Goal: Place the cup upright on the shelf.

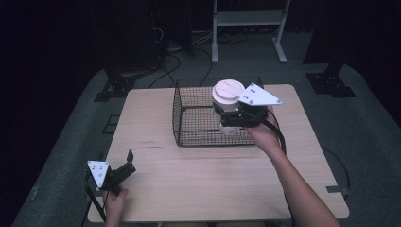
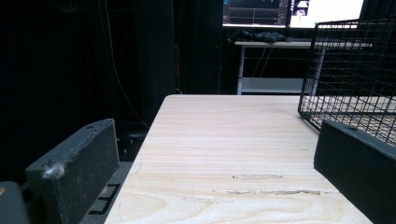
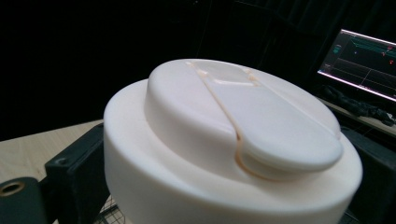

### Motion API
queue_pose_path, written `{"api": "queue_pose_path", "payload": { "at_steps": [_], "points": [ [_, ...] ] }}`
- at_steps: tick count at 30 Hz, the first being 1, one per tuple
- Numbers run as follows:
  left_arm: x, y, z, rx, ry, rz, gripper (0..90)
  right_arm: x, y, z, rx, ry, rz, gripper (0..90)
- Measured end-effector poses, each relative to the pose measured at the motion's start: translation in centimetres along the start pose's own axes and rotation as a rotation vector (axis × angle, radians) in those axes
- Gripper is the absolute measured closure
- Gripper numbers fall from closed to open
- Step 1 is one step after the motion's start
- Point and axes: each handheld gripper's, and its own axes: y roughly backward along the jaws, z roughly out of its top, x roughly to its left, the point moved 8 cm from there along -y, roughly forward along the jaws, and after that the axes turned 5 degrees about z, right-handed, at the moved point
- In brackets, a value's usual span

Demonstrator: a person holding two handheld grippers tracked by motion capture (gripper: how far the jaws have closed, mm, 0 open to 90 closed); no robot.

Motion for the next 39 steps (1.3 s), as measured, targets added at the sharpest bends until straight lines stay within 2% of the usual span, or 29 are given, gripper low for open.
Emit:
{"api": "queue_pose_path", "payload": {
  "at_steps": [7, 10, 14, 18, 30, 39],
  "points": [
    [0.1, 0.0, 0.0, 0.0, 0.005, -0.001, 0.0, -1.0, -1.9, 0.2, -0.009, -0.014, -0.007, 4.2],
    [0.1, 0.0, 0.0, 0.0, 0.005, -0.002, 0.0, -1.3, -2.5, 0.3, -0.012, -0.001, -0.018, 4.2],
    [0.1, 0.0, 0.0, 0.0, 0.008, -0.003, 0.0, -1.5, -3.1, 0.3, -0.014, -0.011, -0.011, 4.2],
    [0.1, 0.0, 0.0, -0.002, 0.011, -0.002, 0.0, -1.5, -4.0, 0.3, -0.008, 0.002, -0.011, 4.2],
    [0.2, 0.0, 0.0, -0.002, 0.016, -0.006, 0.0, -1.6, -7.0, -1.0, 0.011, 0.001, -0.022, 4.2],
    [0.2, 0.0, 0.0, -0.002, 0.019, -0.005, 0.0, -1.8, -9.1, -2.1, 0.016, -0.039, -0.007, 4.1]
  ]
}}
